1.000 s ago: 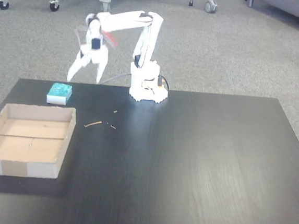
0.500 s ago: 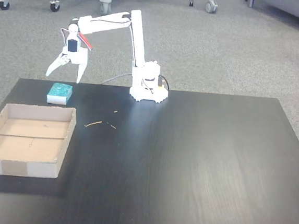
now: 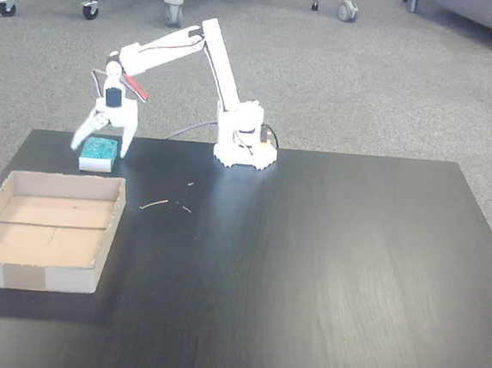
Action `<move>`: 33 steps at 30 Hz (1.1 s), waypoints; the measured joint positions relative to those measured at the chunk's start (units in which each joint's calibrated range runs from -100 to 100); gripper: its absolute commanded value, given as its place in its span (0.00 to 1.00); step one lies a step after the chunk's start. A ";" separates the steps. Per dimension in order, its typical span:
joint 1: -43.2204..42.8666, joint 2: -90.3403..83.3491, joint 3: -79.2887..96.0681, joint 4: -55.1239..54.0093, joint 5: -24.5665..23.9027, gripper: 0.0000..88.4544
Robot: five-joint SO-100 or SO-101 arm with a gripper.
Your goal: Pick the green block and drop it in the box on the right.
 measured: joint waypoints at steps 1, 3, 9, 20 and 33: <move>0.15 0.33 0.00 0.00 0.00 0.31; 0.22 0.84 -0.27 0.00 0.29 0.21; -0.30 1.25 -2.05 0.24 1.17 0.18; -10.25 -20.72 -0.36 -0.40 -4.00 0.18; -32.11 -17.71 8.46 -41.16 -2.69 0.23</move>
